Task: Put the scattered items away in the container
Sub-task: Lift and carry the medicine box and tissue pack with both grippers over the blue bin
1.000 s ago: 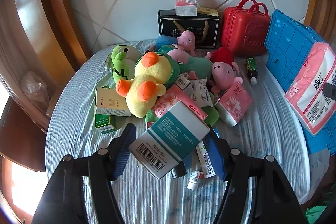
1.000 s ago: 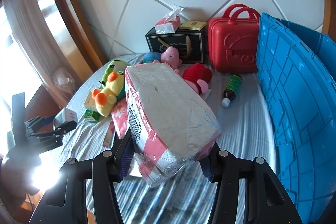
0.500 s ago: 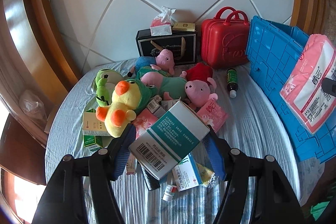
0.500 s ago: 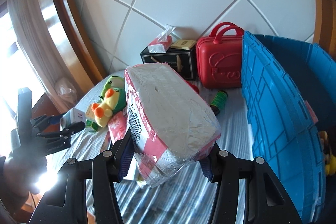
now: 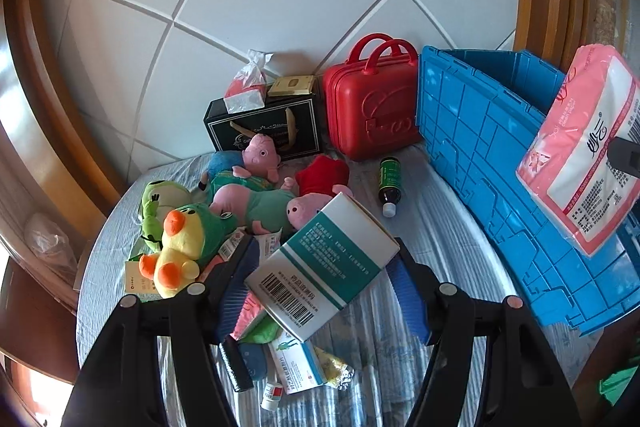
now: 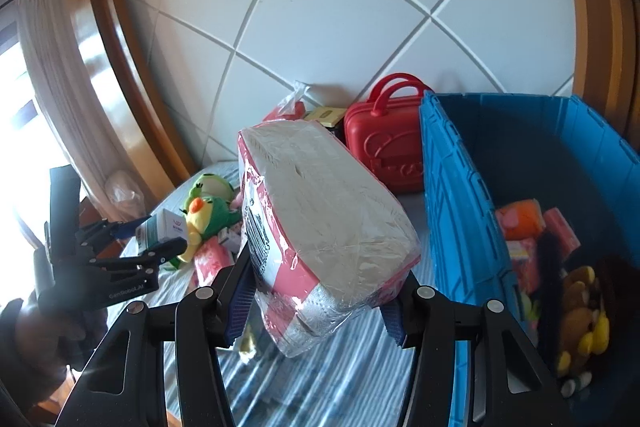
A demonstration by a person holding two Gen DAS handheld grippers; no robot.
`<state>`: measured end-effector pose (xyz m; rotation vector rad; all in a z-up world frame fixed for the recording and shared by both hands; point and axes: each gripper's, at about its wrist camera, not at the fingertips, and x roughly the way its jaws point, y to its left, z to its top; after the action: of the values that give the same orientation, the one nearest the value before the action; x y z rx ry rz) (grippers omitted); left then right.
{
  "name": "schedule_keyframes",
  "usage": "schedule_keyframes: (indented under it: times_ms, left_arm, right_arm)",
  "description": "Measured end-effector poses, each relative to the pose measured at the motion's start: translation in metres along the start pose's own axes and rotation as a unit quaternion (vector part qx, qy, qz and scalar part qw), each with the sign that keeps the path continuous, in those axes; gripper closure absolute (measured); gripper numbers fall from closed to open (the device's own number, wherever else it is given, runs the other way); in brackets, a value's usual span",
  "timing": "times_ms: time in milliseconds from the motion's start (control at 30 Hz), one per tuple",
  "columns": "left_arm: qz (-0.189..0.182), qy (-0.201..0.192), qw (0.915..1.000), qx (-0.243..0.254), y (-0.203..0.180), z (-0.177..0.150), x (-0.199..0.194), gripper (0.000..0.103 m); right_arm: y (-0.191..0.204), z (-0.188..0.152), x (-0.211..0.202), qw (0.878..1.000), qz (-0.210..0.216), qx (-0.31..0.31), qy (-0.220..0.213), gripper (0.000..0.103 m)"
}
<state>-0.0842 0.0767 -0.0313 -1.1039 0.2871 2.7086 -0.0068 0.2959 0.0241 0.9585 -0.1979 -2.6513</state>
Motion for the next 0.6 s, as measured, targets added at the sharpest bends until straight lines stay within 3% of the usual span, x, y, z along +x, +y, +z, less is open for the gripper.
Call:
schedule_keyframes:
  times_ms: [600]
  left_arm:
    - [-0.061,-0.042,0.9959,0.052,-0.116,0.063,0.0,0.038]
  right_arm:
    - [-0.079,0.008,-0.074,0.998,-0.058,0.019,-0.036,0.05]
